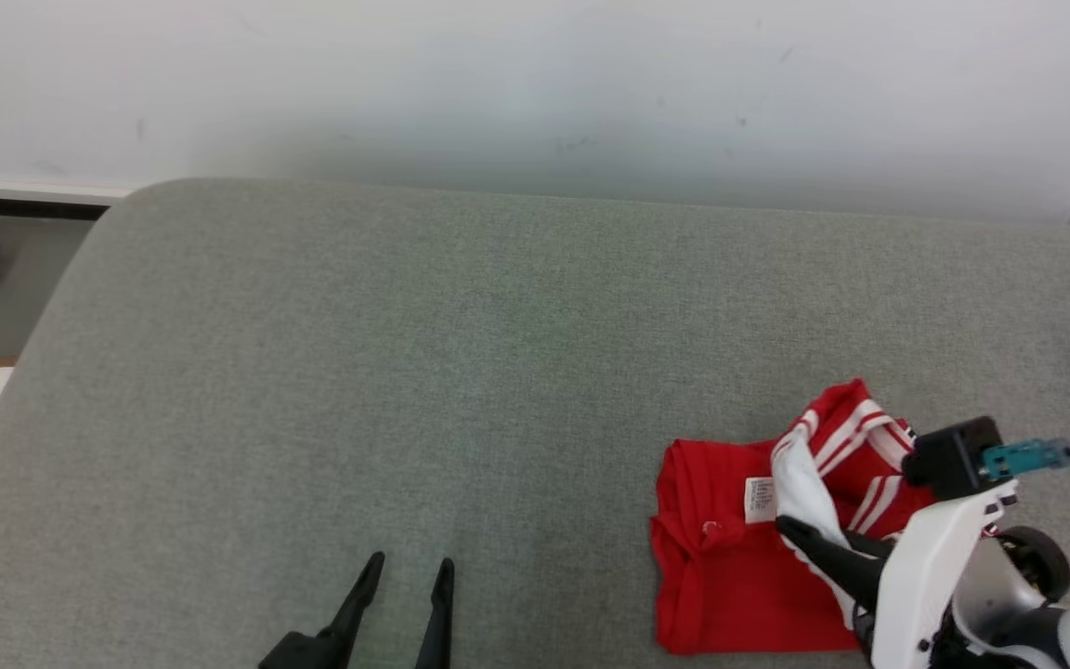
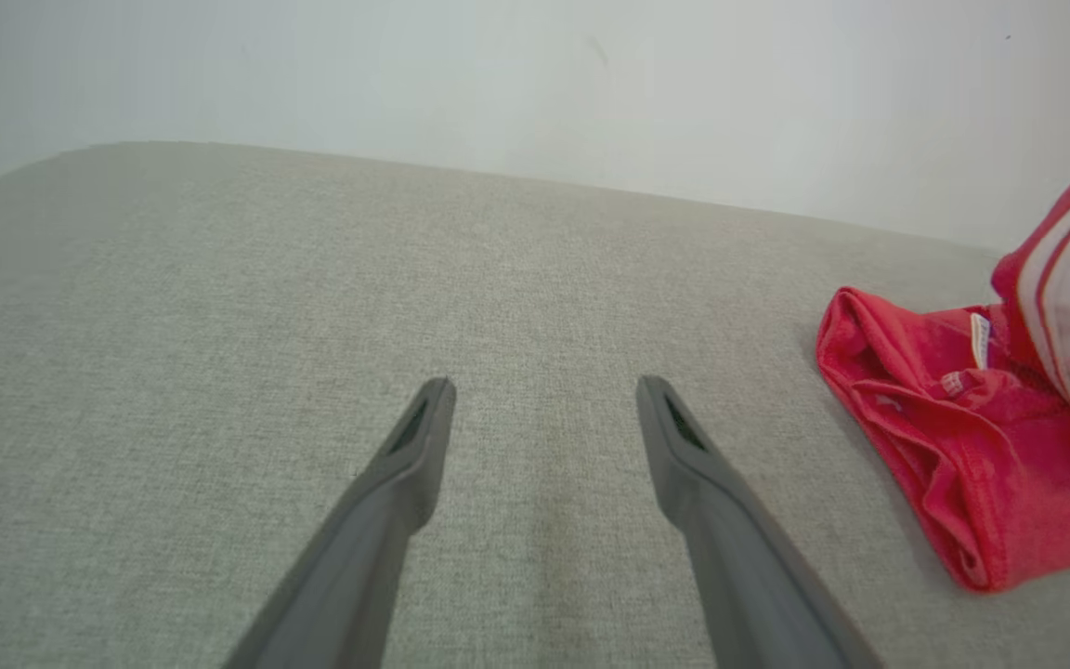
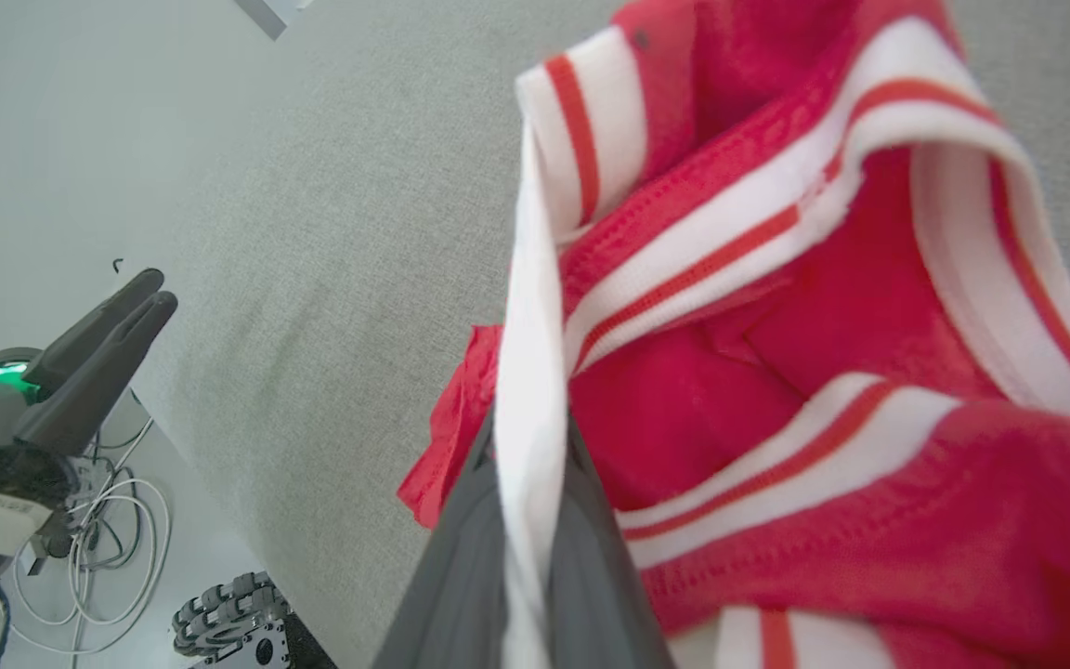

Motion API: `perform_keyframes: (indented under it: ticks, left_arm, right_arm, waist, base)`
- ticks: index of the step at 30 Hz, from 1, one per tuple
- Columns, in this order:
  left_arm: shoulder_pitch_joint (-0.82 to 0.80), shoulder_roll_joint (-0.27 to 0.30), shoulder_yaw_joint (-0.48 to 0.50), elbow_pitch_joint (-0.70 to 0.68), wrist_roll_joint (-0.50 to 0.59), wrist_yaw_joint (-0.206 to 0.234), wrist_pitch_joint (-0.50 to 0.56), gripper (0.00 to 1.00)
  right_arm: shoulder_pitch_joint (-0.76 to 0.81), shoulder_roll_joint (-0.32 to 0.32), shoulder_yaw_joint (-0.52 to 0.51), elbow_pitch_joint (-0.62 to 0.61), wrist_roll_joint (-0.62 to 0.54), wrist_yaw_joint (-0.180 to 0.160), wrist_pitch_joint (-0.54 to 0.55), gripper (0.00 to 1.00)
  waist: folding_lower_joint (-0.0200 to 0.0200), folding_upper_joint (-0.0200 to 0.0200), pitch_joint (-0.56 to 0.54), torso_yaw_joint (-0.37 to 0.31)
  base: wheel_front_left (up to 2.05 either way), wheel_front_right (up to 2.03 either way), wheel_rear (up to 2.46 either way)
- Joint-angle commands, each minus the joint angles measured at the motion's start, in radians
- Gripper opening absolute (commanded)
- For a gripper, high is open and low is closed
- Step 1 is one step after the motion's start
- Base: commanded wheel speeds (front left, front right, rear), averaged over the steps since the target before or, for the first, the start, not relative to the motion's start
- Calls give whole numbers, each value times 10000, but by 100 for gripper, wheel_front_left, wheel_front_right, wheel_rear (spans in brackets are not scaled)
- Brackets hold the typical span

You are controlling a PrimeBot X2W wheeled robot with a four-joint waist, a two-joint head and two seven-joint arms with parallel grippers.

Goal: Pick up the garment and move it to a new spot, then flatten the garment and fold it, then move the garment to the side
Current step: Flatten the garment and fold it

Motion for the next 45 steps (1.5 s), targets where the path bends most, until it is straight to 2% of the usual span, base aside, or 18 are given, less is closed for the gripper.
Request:
perform_keyframes:
  ticks: [1, 7, 11, 16, 17, 18, 20, 25, 29, 36, 41, 45]
  left_arm:
    - [-67, 30, 1, 32, -11, 41, -17, 100]
    - [15, 29, -56, 140, -50, 85, -17, 100]
    - [83, 29, -32, 194, -23, 80, -17, 100]
    - [55, 28, -40, 259, -6, 39, -17, 100]
    - [44, 28, -35, 264, -16, 40, -17, 100]
    - [43, 28, -26, 266, -21, 39, -17, 100]
    - [85, 29, -9, 298, -11, 23, -17, 100]
    - [281, 29, 79, 346, 132, 3, -17, 100]
    - [405, 29, 211, 327, 272, -68, -17, 100]
    - [754, 29, 396, 189, 410, -60, -17, 100]
    - [1041, 29, 464, 82, 442, -56, -17, 100]
    - [1214, 30, 592, -17, 494, -54, -17, 100]
  right_arm:
    - [-75, 45, 32, 18, -91, -9, -89, 0]
    - [21, 883, 382, 598, -722, -7, -492, 0]
    - [-24, 1137, 499, 921, -1040, -7, -789, 0]
    - [-194, 1374, 778, 1287, -1310, -7, -1258, 6]
    - [-268, 1452, 818, 1346, -1409, -7, -1410, 15]
    - [-315, 1590, 857, 1406, -1481, -6, -1606, 37]
    - [-320, 1840, 977, 1516, -1579, -6, -1877, 100]
    - [-274, 2212, 1283, 1059, -1248, -6, -2495, 100]
    - [71, 2255, 1027, 255, -1131, -6, -3019, 100]
    - [864, 1428, -349, -945, -2198, -6, -4462, 100]
    - [1648, 654, -1625, -793, -3324, -6, -5703, 100]
    - [2314, 440, -2647, -178, -3940, -6, -6787, 100]
  waist:
    - [0, 0, 6, 28]
    - [0, 0, 13, 145]
    - [0, 0, 13, 140]
    - [0, 0, -50, 122]
    - [0, 0, -63, 107]
    - [0, 0, -78, 89]
    - [0, 0, -141, 47]
    - [0, 0, -349, -88]
    - [0, 0, -557, -206]
    - [0, 0, -1122, -507]
    - [0, 0, -1467, -697]
    - [0, 0, -1659, -798]
  base:
    - [0, 0, 0]
    - [0, 0, 0]
    - [0, 0, 0]
    - [0, 0, 0]
    - [0, 0, 0]
    - [0, 0, 0]
    - [0, 0, 0]
    - [0, 0, 0]
    - [0, 0, 0]
    - [0, 0, 0]
    - [0, 0, 0]
    - [0, 0, 0]
